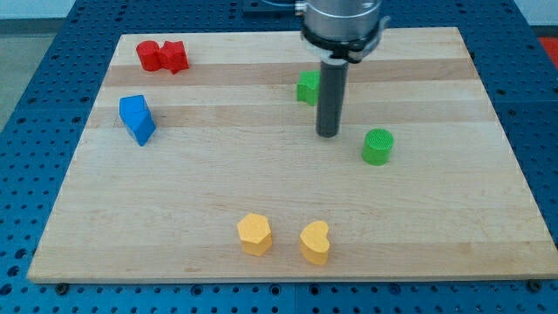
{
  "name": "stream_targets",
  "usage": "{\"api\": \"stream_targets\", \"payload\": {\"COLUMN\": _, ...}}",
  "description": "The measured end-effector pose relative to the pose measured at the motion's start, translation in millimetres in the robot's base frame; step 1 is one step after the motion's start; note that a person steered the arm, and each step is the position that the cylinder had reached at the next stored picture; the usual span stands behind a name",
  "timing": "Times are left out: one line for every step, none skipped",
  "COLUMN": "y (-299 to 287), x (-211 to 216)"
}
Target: Move the green circle to the center right
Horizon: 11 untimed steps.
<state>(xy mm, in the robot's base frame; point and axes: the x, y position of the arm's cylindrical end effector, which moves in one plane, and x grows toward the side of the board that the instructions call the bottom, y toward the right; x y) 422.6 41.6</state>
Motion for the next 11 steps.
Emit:
{"api": "stream_targets", "payload": {"y": 35, "x": 56}}
{"api": "stream_targets", "payload": {"y": 62, "x": 61}}
{"api": "stream_targets", "payload": {"y": 80, "x": 29}}
{"api": "stream_targets", "payload": {"y": 94, "x": -10}}
{"api": "stream_targets", "payload": {"y": 94, "x": -10}}
{"api": "stream_targets", "payload": {"y": 94, "x": -10}}
{"api": "stream_targets", "payload": {"y": 90, "x": -10}}
{"api": "stream_targets", "payload": {"y": 65, "x": -18}}
{"api": "stream_targets", "payload": {"y": 70, "x": -35}}
{"api": "stream_targets", "payload": {"y": 72, "x": -63}}
{"api": "stream_targets", "payload": {"y": 90, "x": -63}}
